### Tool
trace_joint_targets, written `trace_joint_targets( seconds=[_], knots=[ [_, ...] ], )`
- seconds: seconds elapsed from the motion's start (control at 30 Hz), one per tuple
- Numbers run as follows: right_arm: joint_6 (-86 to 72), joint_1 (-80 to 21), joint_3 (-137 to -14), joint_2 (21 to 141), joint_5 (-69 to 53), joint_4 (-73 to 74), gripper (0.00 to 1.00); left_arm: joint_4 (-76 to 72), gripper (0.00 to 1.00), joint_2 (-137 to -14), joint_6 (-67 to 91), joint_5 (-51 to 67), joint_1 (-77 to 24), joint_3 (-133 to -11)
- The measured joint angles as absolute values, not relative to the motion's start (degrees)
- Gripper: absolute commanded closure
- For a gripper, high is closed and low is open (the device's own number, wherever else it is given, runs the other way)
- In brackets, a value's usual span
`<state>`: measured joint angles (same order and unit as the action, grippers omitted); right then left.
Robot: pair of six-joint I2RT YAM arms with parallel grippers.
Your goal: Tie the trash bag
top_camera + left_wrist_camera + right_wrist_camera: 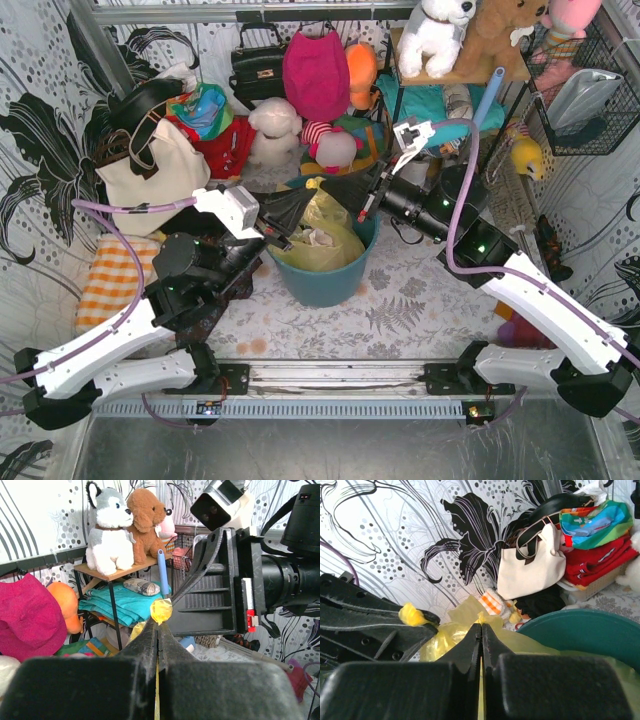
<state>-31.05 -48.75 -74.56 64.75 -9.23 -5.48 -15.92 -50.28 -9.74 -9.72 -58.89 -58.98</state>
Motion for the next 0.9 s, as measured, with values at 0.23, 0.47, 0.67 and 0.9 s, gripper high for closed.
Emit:
trace_joint_targets(
  seconds=[0.23, 0.47, 0.67, 0.9],
  knots=[
    [-28.3, -50.1, -74.5, 64.3, -11.3, -6.7, 1.00, -15.9, 1.00, -49.8, -9.7, -10.2, -58.9, -58.9],
    [-25.2, -50.4, -74.5, 64.3, -12.8, -6.7, 1.00, -15.9, 1.00, -49.8, -9.7, -10.6, -58.9, -58.9],
    [-24.1, -50.8, -74.5, 64.3, -13.1, -6.7, 0.98, -15.9, 1.00, -49.2, -9.7, -11.0, -58.9, -58.3],
    [-22.6, -50.9, -74.5, 64.3, -14.4, -6.7, 0.96, -15.9, 1.00, -49.3, -9.7, -11.7, -58.9, -58.3]
  ],
)
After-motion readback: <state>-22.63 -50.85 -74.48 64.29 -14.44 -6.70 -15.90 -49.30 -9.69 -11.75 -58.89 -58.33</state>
